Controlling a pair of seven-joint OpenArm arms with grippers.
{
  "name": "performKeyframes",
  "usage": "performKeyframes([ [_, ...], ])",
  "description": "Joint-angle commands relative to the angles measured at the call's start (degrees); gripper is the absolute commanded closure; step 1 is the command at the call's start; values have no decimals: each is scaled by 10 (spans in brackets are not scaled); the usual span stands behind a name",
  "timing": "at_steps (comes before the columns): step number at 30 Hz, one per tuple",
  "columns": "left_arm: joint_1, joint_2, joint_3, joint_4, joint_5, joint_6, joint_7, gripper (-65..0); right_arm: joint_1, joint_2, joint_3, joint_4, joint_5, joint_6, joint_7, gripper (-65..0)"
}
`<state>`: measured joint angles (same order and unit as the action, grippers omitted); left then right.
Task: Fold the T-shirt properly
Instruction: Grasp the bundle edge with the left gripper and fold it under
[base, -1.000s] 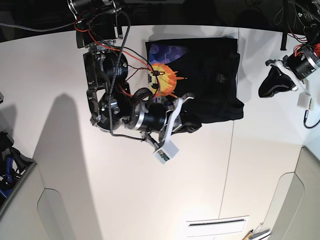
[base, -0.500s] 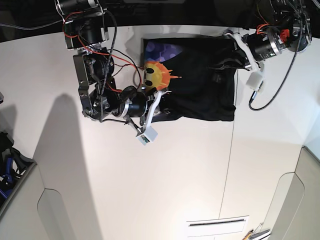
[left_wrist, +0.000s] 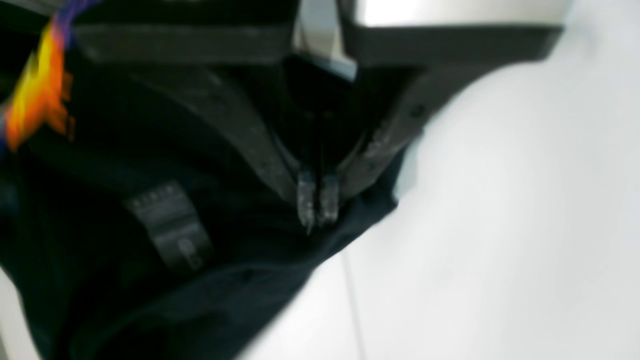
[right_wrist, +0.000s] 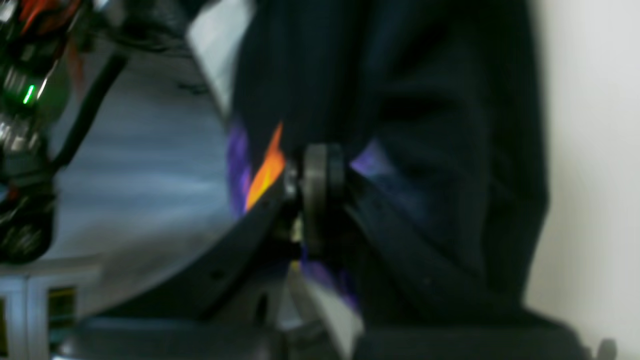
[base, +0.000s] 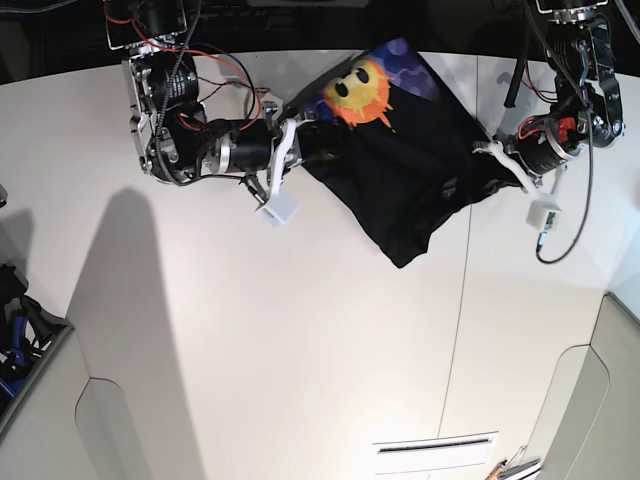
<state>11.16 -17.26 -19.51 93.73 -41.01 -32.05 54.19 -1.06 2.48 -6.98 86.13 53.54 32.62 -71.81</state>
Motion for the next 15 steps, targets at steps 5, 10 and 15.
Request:
performKeyframes([
  [5, -77, -9, -3, 9, -16, -3, -25, -6, -1, -20, 0, 67, 14, 5, 7, 0],
  [10, -110, -44, -9, 18, -16, 0, -16, -6, 28, -44, 4, 128, -15, 7, 62, 0],
  [15, -110, -87, -54, 30, -16, 21, -10, -6, 62, -111, -24, 139, -23, 7, 71, 0],
])
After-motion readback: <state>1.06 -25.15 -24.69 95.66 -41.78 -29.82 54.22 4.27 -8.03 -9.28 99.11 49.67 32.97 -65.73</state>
